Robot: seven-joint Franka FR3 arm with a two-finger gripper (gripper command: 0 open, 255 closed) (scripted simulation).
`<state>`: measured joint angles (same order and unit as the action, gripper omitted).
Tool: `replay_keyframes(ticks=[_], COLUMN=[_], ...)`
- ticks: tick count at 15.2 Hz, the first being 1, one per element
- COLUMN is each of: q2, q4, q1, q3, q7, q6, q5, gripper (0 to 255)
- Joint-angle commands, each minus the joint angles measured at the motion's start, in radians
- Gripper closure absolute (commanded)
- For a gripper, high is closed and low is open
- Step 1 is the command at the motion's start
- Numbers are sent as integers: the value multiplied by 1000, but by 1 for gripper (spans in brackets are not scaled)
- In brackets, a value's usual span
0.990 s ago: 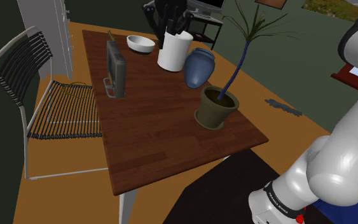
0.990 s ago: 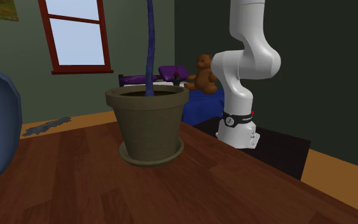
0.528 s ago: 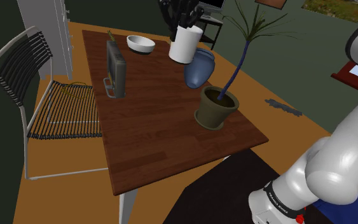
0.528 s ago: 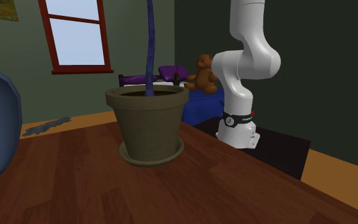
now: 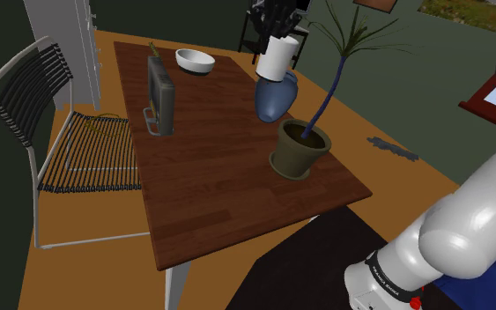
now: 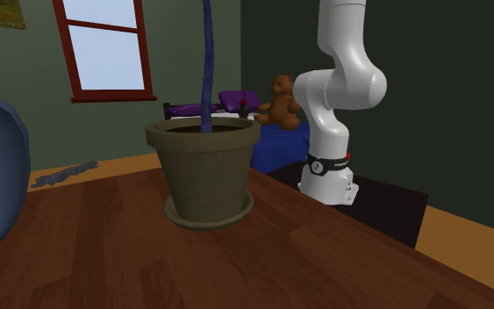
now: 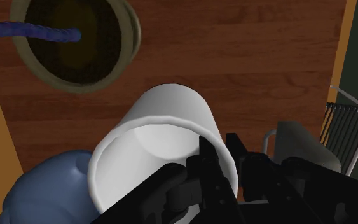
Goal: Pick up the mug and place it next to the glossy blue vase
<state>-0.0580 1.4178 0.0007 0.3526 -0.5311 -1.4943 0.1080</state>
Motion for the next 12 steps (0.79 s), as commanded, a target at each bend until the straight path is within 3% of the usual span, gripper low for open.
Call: replay_keyframes(ticks=[1,12], q2=[-1,-84], q4=[-2,-106], q1=[-26,-157], q3=[-23,-133], q7=[51,295], q6=[-4,-3], q5=[-2,1], gripper=[255,255])
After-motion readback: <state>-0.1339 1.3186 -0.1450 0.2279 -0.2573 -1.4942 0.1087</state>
